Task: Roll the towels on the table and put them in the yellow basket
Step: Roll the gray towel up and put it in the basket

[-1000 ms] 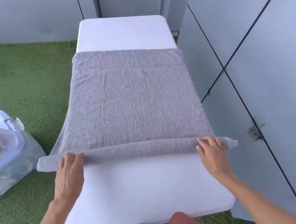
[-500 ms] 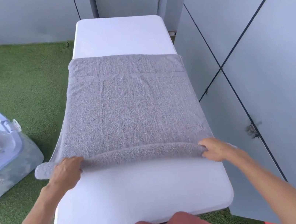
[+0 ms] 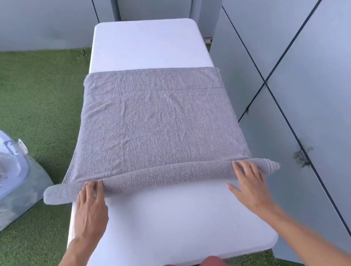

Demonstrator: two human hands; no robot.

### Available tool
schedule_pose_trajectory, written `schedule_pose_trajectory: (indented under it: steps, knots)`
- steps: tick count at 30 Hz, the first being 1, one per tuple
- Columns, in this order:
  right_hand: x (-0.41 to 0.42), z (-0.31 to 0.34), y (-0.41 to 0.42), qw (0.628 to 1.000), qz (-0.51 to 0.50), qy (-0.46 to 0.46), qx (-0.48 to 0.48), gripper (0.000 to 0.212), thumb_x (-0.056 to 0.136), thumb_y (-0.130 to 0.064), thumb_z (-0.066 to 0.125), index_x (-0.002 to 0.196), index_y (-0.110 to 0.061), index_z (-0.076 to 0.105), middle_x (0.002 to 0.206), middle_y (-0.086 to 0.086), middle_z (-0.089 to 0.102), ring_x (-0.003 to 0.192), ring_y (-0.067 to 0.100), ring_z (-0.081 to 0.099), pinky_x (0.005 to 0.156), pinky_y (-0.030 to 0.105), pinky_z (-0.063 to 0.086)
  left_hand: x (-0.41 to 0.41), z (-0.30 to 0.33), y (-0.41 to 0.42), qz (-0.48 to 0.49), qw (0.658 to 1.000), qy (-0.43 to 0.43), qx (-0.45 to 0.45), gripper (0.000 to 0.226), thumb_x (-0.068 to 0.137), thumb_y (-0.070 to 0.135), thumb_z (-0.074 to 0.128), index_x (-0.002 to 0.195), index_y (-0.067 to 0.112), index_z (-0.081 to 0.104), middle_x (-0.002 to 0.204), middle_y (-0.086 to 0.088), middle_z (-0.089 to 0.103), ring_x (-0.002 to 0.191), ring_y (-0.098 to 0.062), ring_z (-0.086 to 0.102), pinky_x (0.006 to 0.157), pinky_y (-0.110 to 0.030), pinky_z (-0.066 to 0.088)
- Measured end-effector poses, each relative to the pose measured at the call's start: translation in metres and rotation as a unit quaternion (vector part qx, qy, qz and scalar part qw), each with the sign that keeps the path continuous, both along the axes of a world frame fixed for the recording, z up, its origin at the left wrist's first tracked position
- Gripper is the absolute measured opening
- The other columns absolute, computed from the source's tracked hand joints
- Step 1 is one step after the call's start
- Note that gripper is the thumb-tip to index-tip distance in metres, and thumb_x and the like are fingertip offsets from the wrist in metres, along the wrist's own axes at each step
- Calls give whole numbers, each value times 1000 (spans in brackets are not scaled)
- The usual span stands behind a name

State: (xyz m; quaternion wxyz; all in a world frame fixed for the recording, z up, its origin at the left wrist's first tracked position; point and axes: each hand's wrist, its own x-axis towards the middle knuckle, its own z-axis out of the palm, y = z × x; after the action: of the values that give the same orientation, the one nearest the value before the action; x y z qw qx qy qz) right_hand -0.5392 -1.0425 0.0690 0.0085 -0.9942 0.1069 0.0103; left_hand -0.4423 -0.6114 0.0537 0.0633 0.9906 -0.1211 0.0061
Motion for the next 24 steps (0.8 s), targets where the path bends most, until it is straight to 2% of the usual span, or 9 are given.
schedule_pose_trajectory:
  steps: [3,7,11,13,15,18,20,22,24]
  knots:
    - [18,6,-3,998,-34,26,34,54,71,-19,79,121,-9,59,119,5,58,115,31,52,96,44,43,19,1,-3,-9,1000,1,-17,58,63,-21,61,117,-3,52,111,-21,51,100,-40,47,89,-50,45]
    - [32,19,-14,993,-3,109,37,36,90,-17,60,125,-14,53,127,1,52,125,25,43,101,38,35,47,17,-3,4,995,95,5,42,70,-21,49,105,1,58,102,-15,58,102,-36,51,90,-43,44]
    - [42,35,-25,954,0,290,74,5,88,-13,56,89,-19,55,105,5,57,109,27,56,71,34,42,67,33,-1,8,958,286,32,29,79,-7,46,100,7,59,104,-9,60,104,-30,56,81,-33,43]
    - [49,35,-33,943,-34,297,146,13,83,-12,62,93,-19,60,108,6,62,106,25,59,74,32,44,73,32,1,40,948,312,-44,40,79,-8,45,113,8,61,111,-11,62,106,-32,57,85,-34,45]
    - [49,32,-34,949,-80,216,217,30,80,-9,67,104,-23,59,113,4,59,111,25,56,86,31,44,70,32,5,73,965,223,-121,53,77,-13,48,125,10,57,118,-15,58,109,-37,54,90,-40,44]
    - [32,25,-17,983,-92,-7,158,21,81,-8,67,90,-25,59,105,-1,58,109,26,49,87,38,38,43,29,7,66,997,-8,-41,38,77,-7,62,110,12,64,106,-15,59,95,-40,52,80,-52,41]
    - [15,17,-4,994,-38,-78,60,12,82,-22,66,94,-23,64,109,-3,60,111,24,48,86,43,36,23,21,5,35,999,-31,-9,36,75,-4,68,108,10,63,102,-13,57,89,-36,50,71,-50,44]
    - [6,8,0,997,-4,-56,44,36,78,-32,68,111,-20,61,115,-2,59,113,22,46,89,40,33,10,8,4,1,1000,-6,-3,56,72,2,75,124,4,55,114,-15,54,99,-38,49,77,-51,50]
    - [9,3,-2,998,0,-17,53,58,72,-28,76,125,-17,54,121,-1,57,117,22,45,93,38,32,12,5,3,-11,1000,22,17,73,68,9,80,132,0,46,126,-17,50,112,-38,46,84,-51,50]
